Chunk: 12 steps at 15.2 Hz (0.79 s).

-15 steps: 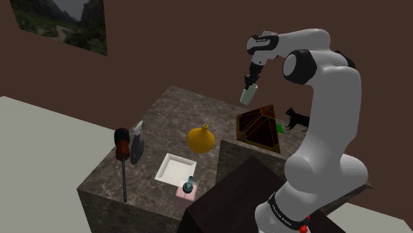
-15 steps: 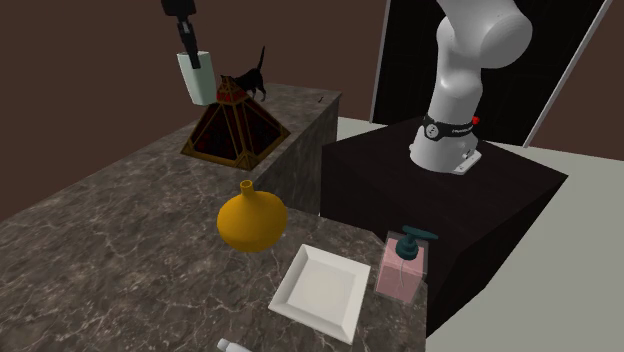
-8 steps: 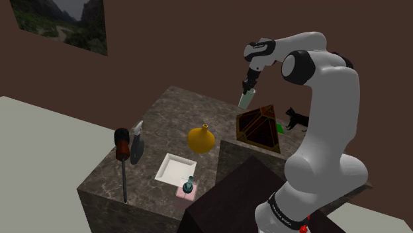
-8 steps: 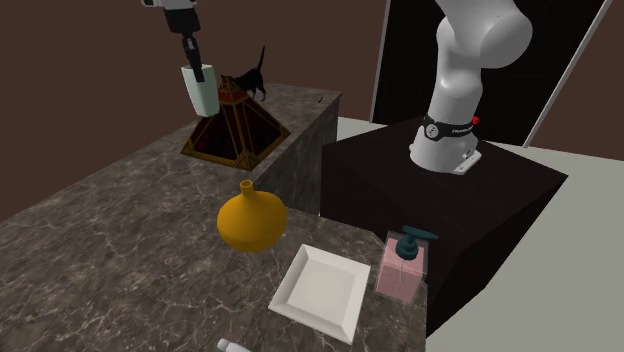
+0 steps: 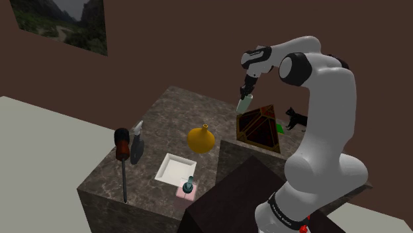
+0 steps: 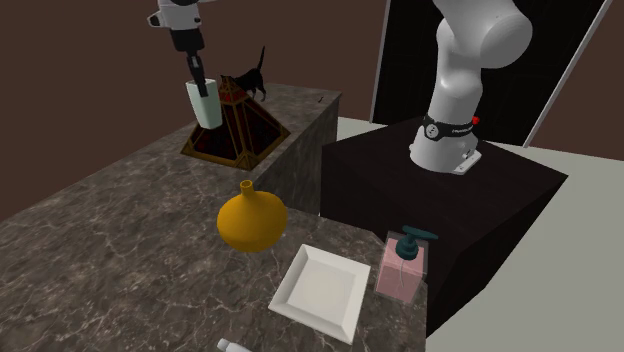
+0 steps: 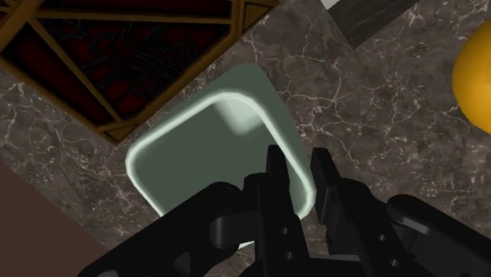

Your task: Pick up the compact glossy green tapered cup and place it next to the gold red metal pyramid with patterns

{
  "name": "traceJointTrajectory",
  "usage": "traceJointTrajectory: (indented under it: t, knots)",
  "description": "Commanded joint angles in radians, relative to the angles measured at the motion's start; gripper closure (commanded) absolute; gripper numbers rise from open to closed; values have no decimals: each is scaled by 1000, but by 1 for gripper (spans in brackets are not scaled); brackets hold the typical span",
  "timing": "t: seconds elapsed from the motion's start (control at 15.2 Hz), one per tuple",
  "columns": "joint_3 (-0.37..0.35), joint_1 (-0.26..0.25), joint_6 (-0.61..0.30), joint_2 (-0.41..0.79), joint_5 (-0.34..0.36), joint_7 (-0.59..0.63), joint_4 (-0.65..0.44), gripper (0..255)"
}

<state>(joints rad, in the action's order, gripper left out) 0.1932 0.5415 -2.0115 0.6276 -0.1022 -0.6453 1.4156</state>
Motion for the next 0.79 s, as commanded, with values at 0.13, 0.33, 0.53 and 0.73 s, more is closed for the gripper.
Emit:
traceJointTrajectory:
  t: [0.13, 0.33, 0.53, 0.73]
  knots:
    - [-3, 0, -42, 20, -4, -1, 22, 255]
    - [-5, 1, -73, 37, -7, -3, 35, 255]
    - [-7, 2, -102, 57, -11, -5, 44, 255]
    - [-10, 4, -129, 78, -14, -6, 51, 255]
